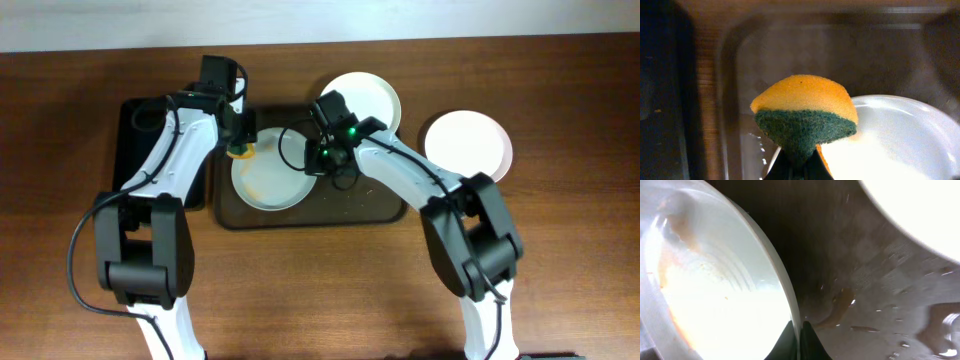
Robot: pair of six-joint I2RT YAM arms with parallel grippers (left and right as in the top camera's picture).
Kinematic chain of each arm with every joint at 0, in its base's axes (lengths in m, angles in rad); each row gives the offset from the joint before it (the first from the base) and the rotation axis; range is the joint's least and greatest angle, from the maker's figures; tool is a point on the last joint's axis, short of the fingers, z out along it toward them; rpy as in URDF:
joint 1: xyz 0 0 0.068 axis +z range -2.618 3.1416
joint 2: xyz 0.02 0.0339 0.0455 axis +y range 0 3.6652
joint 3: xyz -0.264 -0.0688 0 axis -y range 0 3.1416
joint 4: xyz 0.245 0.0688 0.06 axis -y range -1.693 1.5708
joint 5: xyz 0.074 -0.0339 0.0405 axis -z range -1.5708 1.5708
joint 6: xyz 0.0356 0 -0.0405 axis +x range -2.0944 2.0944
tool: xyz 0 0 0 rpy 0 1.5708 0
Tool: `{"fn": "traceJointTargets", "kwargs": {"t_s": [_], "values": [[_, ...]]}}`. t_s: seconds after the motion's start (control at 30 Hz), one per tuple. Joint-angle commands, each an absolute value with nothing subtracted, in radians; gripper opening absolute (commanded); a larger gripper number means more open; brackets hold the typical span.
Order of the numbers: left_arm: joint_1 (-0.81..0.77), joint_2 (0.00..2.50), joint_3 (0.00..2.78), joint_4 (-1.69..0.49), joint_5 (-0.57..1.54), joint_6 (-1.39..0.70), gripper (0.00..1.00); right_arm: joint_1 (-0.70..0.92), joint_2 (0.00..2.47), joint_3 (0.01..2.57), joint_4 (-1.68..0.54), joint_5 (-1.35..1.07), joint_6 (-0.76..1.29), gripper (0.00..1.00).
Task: Clean dirty plates on tray and stack at the side
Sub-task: 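Lift the second plate with the right gripper and stack it on the first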
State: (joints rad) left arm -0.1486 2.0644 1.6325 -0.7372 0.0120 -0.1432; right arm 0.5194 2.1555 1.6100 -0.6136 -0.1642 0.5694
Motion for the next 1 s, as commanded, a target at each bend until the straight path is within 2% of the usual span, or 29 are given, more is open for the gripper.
{"fn": "traceJointTargets", "kwargs": {"t_s": [0.0,0.1,0.23,0.43,0.57,0.67,0.8,0.87,0.97], "values": [[-0.133,1.997,1.653,-0.743,-0.026,-0.212,0.00,0.521,1.969,1.623,-0.675,0.054,0.446,0.04],[-0.133,1.997,1.651,-0.754,-0.023,-0.212,0.00,0.551,1.847,1.623,-0.808,0.365,0.441,0.04],[-0.133,1.997,1.651,-0.766,-0.023,-0.212,0.00,0.617,1.807,1.623,-0.948,0.664,0.463,0.04],[-0.133,1.997,1.651,-0.781,-0.023,-0.212,0.00,0.896,1.807,1.623,-1.053,1.394,0.589,0.04],[-0.133,1.997,1.651,-0.781,-0.023,-0.212,0.00,0.965,1.807,1.623,-1.052,1.586,0.589,0.04],[-0.133,1.997,1.651,-0.781,-0.023,-0.212,0.00,0.956,1.807,1.622,-1.052,1.573,0.646,0.04],[-0.132,1.997,1.651,-0.791,-0.023,-0.213,0.00,0.829,1.787,1.623,-1.053,1.227,0.693,0.04],[-0.132,1.997,1.651,-0.790,-0.023,-0.212,0.00,0.685,1.741,1.623,-1.051,0.956,0.689,0.04],[-0.132,1.997,1.651,-0.790,-0.023,-0.212,0.00,0.292,1.707,1.622,-0.971,0.397,0.527,0.04]]}}
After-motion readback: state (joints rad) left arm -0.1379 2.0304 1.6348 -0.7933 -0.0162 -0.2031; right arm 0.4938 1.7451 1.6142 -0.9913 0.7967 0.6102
